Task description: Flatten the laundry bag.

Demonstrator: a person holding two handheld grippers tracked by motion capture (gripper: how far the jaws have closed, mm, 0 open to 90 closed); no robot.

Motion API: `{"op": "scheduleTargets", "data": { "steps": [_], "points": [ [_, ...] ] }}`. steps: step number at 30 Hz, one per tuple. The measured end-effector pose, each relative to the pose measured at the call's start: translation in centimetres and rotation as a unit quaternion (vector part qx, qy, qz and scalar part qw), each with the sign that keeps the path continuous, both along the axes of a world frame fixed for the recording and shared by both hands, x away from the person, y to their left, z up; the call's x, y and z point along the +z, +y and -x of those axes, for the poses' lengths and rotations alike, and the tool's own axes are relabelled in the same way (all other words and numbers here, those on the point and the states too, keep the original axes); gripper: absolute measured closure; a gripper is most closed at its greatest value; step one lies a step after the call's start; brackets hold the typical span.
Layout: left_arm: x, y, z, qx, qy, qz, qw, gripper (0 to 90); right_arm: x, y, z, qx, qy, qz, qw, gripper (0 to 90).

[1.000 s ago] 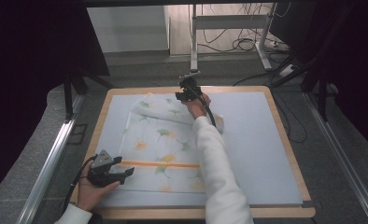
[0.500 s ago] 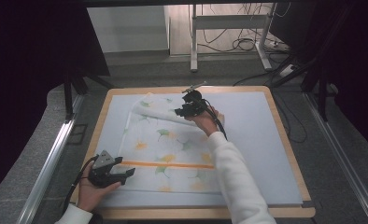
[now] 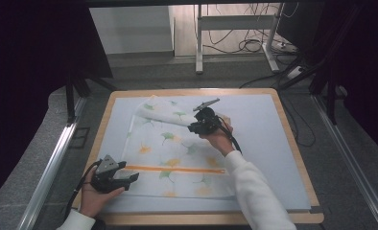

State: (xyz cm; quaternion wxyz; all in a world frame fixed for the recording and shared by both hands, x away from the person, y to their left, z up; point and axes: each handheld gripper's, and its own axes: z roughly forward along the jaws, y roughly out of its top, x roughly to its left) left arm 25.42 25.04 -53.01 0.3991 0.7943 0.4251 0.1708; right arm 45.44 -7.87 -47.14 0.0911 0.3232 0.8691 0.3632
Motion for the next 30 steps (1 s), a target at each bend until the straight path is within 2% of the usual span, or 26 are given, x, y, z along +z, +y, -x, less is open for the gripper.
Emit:
{"op": "scheduleTargets", "data": {
  "steps": [3,8,15,20,28,30],
  "points": [
    [0.0,0.0,0.0,-0.001,0.0,0.001,1.0,28.7,-1.0,-0.9,0.8,0.0,0.005,0.013,0.9999,84.1],
    [0.0,-0.1,0.0,0.0,0.001,0.0,1.0,28.7,-2.1,-1.8,0.5,-0.013,0.016,0.024,0.9995,86.1],
    [-0.1,-0.1,0.0,-0.001,0.001,-0.003,1.0,28.7,-3.9,-3.2,-1.9,-0.059,0.023,0.027,0.9976,86.8],
    [-0.1,0.0,0.0,0.001,0.002,-0.002,1.0,28.7,-4.6,-3.7,-2.8,-0.068,0.021,0.029,0.9971,86.8],
    [-0.1,0.0,0.0,0.002,0.001,-0.001,1.0,28.7,-4.6,-4.4,-4.3,-0.08,0.019,0.02,0.9964,87.0],
    [-0.1,0.0,0.0,0.002,0.002,-0.001,1.0,28.7,-4.4,-4.9,-5.2,-0.092,0.014,0.011,0.9956,87.3]
  ]
}}
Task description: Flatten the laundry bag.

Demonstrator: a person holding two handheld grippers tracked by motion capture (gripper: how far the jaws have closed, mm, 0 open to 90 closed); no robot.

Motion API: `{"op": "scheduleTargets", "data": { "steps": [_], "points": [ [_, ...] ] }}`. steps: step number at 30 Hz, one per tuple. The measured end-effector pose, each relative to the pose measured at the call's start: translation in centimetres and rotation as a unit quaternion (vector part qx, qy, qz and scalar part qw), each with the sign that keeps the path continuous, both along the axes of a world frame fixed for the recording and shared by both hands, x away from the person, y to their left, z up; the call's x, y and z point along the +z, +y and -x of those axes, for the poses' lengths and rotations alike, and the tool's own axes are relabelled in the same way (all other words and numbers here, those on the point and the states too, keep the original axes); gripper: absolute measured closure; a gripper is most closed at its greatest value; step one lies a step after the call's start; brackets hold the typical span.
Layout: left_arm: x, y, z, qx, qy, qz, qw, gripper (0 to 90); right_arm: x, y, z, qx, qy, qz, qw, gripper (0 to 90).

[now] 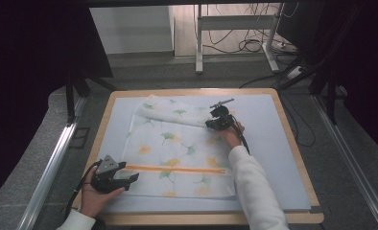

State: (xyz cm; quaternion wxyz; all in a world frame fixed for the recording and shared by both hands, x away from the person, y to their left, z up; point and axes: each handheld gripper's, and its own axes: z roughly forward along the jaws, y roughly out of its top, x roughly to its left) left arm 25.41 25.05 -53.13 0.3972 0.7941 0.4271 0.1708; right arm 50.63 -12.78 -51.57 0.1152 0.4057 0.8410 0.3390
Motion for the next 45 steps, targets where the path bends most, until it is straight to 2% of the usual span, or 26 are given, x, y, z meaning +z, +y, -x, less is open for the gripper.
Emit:
{"op": "scheduleTargets", "data": {
  "steps": [5,6,7,9,10,12,13,14,16,20,22,24,26,32,34,37,39,41,43,44,45],
  "points": [
    [0.0,0.0,0.0,0.001,-0.001,0.0,1.0,28.7,0.3,-0.5,-1.4,-0.023,-0.011,0.006,0.9997,87.3],
    [0.0,0.1,0.0,0.001,-0.001,0.001,1.0,28.7,0.5,-0.8,-1.8,-0.034,-0.011,-0.008,0.9993,87.3],
    [0.0,0.1,0.0,0.001,-0.001,0.001,1.0,28.8,0.6,-0.9,-1.8,-0.034,-0.01,-0.016,0.9992,87.4],
    [0.0,0.1,0.0,0.0,-0.002,0.002,1.0,28.8,0.8,-0.9,-1.7,-0.027,-0.009,-0.02,0.9994,87.4],
    [0.0,0.1,0.0,0.0,-0.001,0.002,1.0,28.8,1.0,-0.5,-0.9,-0.005,-0.009,-0.019,0.9998,87.5],
    [0.0,0.1,-0.1,-0.002,0.0,0.003,1.0,28.8,1.1,-0.3,-0.6,0.004,-0.007,-0.019,0.9998,87.5],
    [0.0,0.0,-0.1,-0.002,0.0,0.003,1.0,28.8,1.1,0.1,0.0,0.026,0.002,-0.02,0.9995,87.5],
    [0.0,0.0,-0.1,-0.002,0.0,0.003,1.0,28.8,1.1,0.1,0.0,0.026,0.002,-0.02,0.9995,87.5],
    [0.1,-0.1,0.0,-0.002,-0.001,0.002,1.0,28.8,1.0,1.1,0.8,0.052,0.009,-0.016,0.9985,87.5],
    [0.1,-0.1,0.0,-0.001,-0.001,0.002,1.0,28.7,0.4,2.0,0.8,0.061,0.012,0.001,0.9981,87.5],
    [0.1,-0.1,0.0,-0.002,-0.001,0.001,1.0,28.7,0.3,2.0,0.7,0.056,0.012,0.003,0.9983,87.5],
    [0.0,0.0,0.0,-0.001,-0.001,0.001,1.0,28.7,0.1,1.5,-0.5,0.03,0.015,-0.001,0.9994,87.5],
    [0.0,0.0,0.0,0.0,-0.001,0.0,1.0,28.7,0.0,1.2,-1.2,0.015,0.015,0.001,0.9998,87.6],
    [0.0,0.1,0.0,0.001,-0.001,0.001,1.0,28.7,0.2,0.8,-2.8,-0.004,0.001,0.012,0.9999,87.8],
    [0.0,0.1,0.0,-0.001,-0.001,0.001,1.0,28.7,0.4,0.7,-3.5,-0.019,-0.003,0.005,0.9998,87.8],
    [0.0,0.2,0.0,-0.001,-0.001,0.003,1.0,28.8,0.6,0.5,-3.8,-0.028,-0.004,-0.011,0.9996,88.3],
    [0.0,0.2,0.0,-0.002,-0.002,0.004,1.0,28.8,0.8,0.6,-3.5,-0.02,0.0,-0.023,0.9995,88.6],
    [0.0,0.1,0.0,-0.003,-0.002,0.003,1.0,28.8,0.8,0.9,-3.0,-0.003,0.004,-0.024,0.9997,88.6],
    [0.1,0.1,0.0,-0.003,-0.002,0.003,1.0,28.8,0.8,1.5,-2.4,0.023,0.011,-0.019,0.9995,88.6],
    [0.1,0.1,0.0,-0.003,-0.002,0.002,1.0,28.8,0.8,1.5,-2.4,0.023,0.011,-0.019,0.9995,88.6],
    [0.1,0.0,0.0,-0.004,-0.002,0.001,1.0,28.8,0.7,2.1,-1.9,0.038,0.008,-0.011,0.9992,88.8]
  ]
}}
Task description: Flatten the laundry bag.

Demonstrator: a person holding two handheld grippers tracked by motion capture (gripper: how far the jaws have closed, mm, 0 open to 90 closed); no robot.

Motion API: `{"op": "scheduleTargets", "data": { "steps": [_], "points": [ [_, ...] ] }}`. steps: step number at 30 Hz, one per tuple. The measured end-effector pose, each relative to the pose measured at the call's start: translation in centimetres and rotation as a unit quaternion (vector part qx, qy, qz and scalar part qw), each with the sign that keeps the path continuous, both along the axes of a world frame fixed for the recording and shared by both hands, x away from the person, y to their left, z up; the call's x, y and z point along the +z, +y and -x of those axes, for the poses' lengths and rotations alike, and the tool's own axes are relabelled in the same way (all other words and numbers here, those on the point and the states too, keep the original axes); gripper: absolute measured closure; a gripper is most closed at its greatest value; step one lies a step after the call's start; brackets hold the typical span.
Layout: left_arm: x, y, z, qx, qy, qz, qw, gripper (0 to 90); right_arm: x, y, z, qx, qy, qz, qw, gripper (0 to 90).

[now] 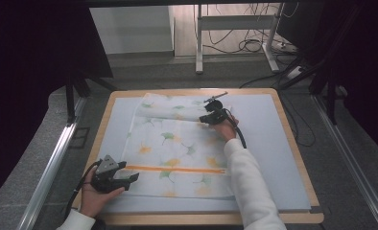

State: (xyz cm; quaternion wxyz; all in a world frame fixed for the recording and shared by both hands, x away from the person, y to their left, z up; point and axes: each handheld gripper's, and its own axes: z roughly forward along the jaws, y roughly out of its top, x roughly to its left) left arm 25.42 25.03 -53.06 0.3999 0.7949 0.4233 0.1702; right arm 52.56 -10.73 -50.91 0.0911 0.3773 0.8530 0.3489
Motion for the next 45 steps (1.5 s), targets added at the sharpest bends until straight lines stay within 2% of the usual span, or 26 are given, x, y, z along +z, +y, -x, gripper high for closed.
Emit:
{"op": "scheduleTargets", "data": {
  "steps": [4,8,9,12,13,15,18,22,27,30,33,34,37,38,39,40,41,45],
  "points": [
    [0.0,-0.1,0.0,0.001,0.0,0.0,1.0,28.8,-0.5,1.1,0.2,0.011,0.0,0.009,0.9999,89.0],
    [0.0,0.0,0.0,0.001,0.0,-0.001,1.0,28.8,-0.7,1.3,-0.3,0.001,-0.001,0.014,0.9999,89.0],
    [0.0,0.0,0.0,0.001,0.001,-0.002,1.0,28.7,-0.8,1.1,-1.1,-0.017,-0.004,0.008,0.9998,89.0],
    [0.0,0.0,0.0,0.001,0.0,-0.003,1.0,28.7,-1.0,0.7,-2.1,-0.043,-0.006,0.005,0.999,89.1],
    [0.0,0.0,0.0,0.001,0.0,-0.002,1.0,28.7,-1.0,0.7,-2.1,-0.043,-0.006,0.005,0.999,89.1],
    [0.0,0.1,0.0,0.001,-0.001,-0.002,1.0,28.8,-1.4,0.4,-2.7,-0.073,-0.01,0.003,0.9973,89.1],
    [0.0,0.1,0.1,0.001,-0.001,-0.001,1.0,28.8,-1.6,0.1,-2.9,-0.088,-0.01,-0.007,0.996,89.1],
    [0.0,0.1,0.0,-0.001,-0.001,0.0,1.0,28.8,-1.2,-0.2,-2.4,-0.083,-0.011,-0.004,0.9965,89.1],
    [0.1,0.0,0.1,-0.001,-0.002,0.0,1.0,28.7,0.1,-0.6,-0.7,-0.06,-0.019,0.0,0.998,89.1],
    [0.1,-0.1,0.2,0.0,-0.002,0.0,1.0,28.4,0.8,-1.4,1.0,-0.039,-0.022,0.004,0.999,89.1],
    [0.1,-0.1,0.1,0.001,-0.002,-0.001,1.0,28.3,1.1,-2.1,2.4,-0.031,-0.022,0.001,0.9993,89.1],
    [0.1,-0.1,0.1,0.001,-0.002,-0.001,1.0,28.3,1.1,-2.1,2.4,-0.031,-0.022,0.001,0.9993,89.1],
    [0.1,-0.2,0.1,0.0,0.001,0.007,1.0,28.0,1.4,-3.0,4.5,-0.025,-0.017,-0.011,0.9995,89.1],
    [0.1,-0.2,0.1,0.0,0.001,0.007,1.0,27.8,1.4,-3.0,4.5,-0.025,-0.017,-0.011,0.9995,89.1],
    [0.2,-0.2,0.1,0.003,0.001,0.011,0.9999,27.8,1.5,-3.4,5.6,-0.015,-0.019,-0.014,0.9996,89.1],
    [0.2,-0.2,0.1,0.003,0.001,0.011,0.9999,27.8,1.5,-3.4,5.6,-0.015,-0.019,-0.014,0.9996,89.1],
    [0.2,-0.2,0.1,0.007,-0.001,0.015,0.9999,27.9,1.7,-3.8,6.7,-0.008,-0.019,-0.017,0.9996,89.1],
    [0.3,-0.2,0.0,0.008,0.0,0.016,0.9998,28.2,1.9,-4.7,8.3,0.003,-0.025,-0.022,0.9994,89.1]
  ]
}}
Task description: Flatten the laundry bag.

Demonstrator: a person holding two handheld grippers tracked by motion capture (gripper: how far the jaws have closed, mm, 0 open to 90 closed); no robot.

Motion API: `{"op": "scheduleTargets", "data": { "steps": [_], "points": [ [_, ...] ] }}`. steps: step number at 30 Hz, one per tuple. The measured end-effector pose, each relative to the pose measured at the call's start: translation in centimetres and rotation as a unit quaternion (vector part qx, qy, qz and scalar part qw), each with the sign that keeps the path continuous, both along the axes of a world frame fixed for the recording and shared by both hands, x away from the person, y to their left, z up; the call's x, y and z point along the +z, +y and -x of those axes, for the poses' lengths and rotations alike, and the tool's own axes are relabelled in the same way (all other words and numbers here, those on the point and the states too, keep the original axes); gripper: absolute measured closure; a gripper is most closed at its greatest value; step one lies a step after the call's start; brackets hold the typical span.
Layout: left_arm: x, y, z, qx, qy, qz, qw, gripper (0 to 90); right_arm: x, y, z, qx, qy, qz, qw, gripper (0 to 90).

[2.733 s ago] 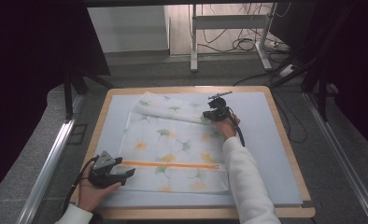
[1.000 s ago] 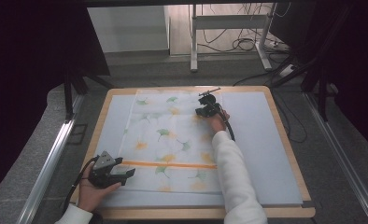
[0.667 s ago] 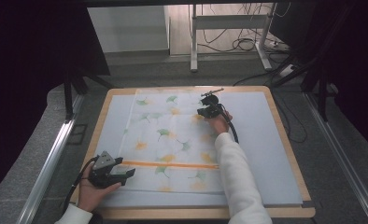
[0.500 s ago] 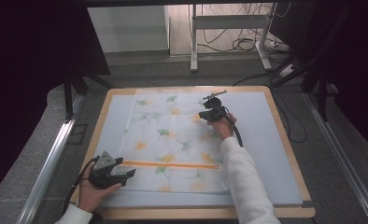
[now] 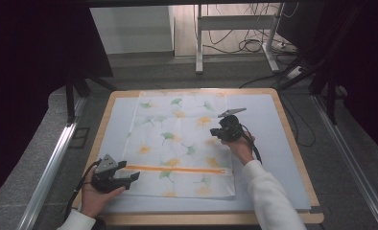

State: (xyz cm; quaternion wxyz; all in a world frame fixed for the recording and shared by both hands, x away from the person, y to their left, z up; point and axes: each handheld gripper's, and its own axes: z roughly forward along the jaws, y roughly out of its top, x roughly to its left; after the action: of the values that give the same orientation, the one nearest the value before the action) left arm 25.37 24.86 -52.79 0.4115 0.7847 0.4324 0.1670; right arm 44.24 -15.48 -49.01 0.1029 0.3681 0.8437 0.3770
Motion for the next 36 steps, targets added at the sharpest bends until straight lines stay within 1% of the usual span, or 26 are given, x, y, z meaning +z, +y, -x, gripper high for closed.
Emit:
{"op": "scheduleTargets", "data": {
  "steps": [3,4,5,6,7,9,10,11,12,13,15,16,17,18,19,21,22,25,26,27,28,29,32,34,35,36],
  "points": [
    [0.0,-0.2,0.0,-0.002,0.002,-0.003,1.0,28.3,0.2,-0.9,1.5,0.011,-0.005,-0.002,0.9999,89.1],
    [0.0,-0.3,-0.1,-0.002,0.002,-0.005,1.0,28.3,0.3,-1.8,2.8,0.017,-0.007,-0.007,0.9998,89.1],
    [0.0,-0.3,-0.1,-0.002,0.002,-0.005,1.0,28.3,0.3,-1.8,2.8,0.017,-0.007,-0.007,0.9998,89.1],
    [0.0,-0.4,-0.1,-0.002,0.004,0.002,1.0,28.3,0.4,-2.4,3.9,0.02,-0.007,-0.011,0.9997,89.0],
    [0.0,-0.4,-0.1,-0.002,0.004,0.002,1.0,28.3,0.4,-2.4,3.9,0.02,-0.007,-0.011,0.9997,89.0],
    [0.0,-0.5,-0.2,-0.001,0.005,0.002,1.0,28.2,0.4,-3.0,5.1,0.027,-0.007,-0.011,0.9996,89.0],
    [0.0,-0.5,-0.3,0.002,0.007,0.005,1.0,28.2,0.4,-3.8,6.5,0.033,-0.006,-0.013,0.9994,89.1],
    [0.0,-0.5,-0.3,0.002,0.007,0.005,1.0,28.2,0.4,-3.8,6.5,0.033,-0.006,-0.013,0.9994,89.1],
    [0.0,-0.5,-0.3,0.004,0.007,0.007,0.9999,28.2,0.4,-4.0,6.9,0.034,-0.005,-0.013,0.9993,89.0],
    [-0.1,-0.5,-0.4,0.005,0.008,0.008,0.9999,28.2,0.1,-4.6,8.1,0.037,-0.005,-0.017,0.9992,89.0],
    [-0.1,-0.6,-0.6,0.007,0.008,0.005,0.9999,28.1,0.0,-5.0,9.0,0.039,-0.001,-0.021,0.999,89.1],
    [-0.2,-0.7,-0.7,0.006,0.007,-0.006,0.9999,28.1,0.0,-5.0,9.0,0.039,-0.001,-0.021,0.999,89.1],
    [-0.3,-1.0,-0.8,0.004,0.003,-0.019,0.9998,28.1,-0.2,-5.4,10.0,0.04,0.003,-0.023,0.9989,89.0],
    [-0.3,-1.0,-0.8,0.004,0.003,-0.019,0.9998,28.1,-0.4,-5.5,10.5,0.042,0.008,-0.024,0.9988,89.0],
    [-0.3,-1.2,-0.9,0.0,0.002,-0.023,0.9997,28.1,-0.4,-5.5,10.5,0.042,0.008,-0.024,0.9988,89.0],
    [-0.4,-1.5,-1.0,-0.006,0.002,-0.03,0.9995,27.9,-0.6,-5.7,11.6,0.045,0.014,-0.024,0.9986,89.0],
    [-0.4,-1.6,-1.1,-0.009,0.003,-0.031,0.9995,27.9,-0.7,-6.0,12.4,0.048,0.014,-0.027,0.9984,89.0],
    [-0.3,-1.9,-1.3,-0.014,0.001,-0.031,0.9994,28.2,-0.9,-6.2,13.3,0.047,0.016,-0.027,0.9984,88.9],
    [-0.2,-1.9,-1.4,-0.016,0.002,-0.024,0.9996,28.5,-1.0,-6.3,13.6,0.045,0.015,-0.025,0.9986,88.8],
    [-0.2,-1.9,-1.4,-0.016,0.002,-0.024,0.9996,28.9,-1.1,-6.3,13.8,0.042,0.016,-0.024,0.9987,88.8],
    [-0.2,-2.0,-1.4,-0.02,0.008,-0.013,0.9997,29.2,-1.2,-6.5,14.0,0.04,0.018,-0.026,0.9987,88.9],
    [-0.1,-2.0,-1.4,-0.021,0.009,-0.009,0.9997,29.4,-1.3,-6.6,14.2,0.038,0.017,-0.026,0.9988,88.8],
    [0.1,-2.1,-1.5,-0.024,0.01,-0.003,0.9997,29.5,-1.4,-6.9,14.9,0.032,0.019,-0.029,0.9989,88.9],
    [0.3,-2.5,-1.5,-0.027,0.004,-0.016,0.9995,29.3,-1.4,-7.0,15.4,0.032,0.018,-0.028,0.9989,88.9],
    [0.3,-2.5,-1.5,-0.027,0.004,-0.016,0.9995,29.5,-1.5,-7.0,15.6,0.032,0.017,-0.027,0.999,88.9],
    [0.4,-2.9,-1.5,-0.034,0.004,-0.02,0.9992,29.5,-1.5,-7.0,15.6,0.032,0.017,-0.027,0.999,88.9]
  ]
}}
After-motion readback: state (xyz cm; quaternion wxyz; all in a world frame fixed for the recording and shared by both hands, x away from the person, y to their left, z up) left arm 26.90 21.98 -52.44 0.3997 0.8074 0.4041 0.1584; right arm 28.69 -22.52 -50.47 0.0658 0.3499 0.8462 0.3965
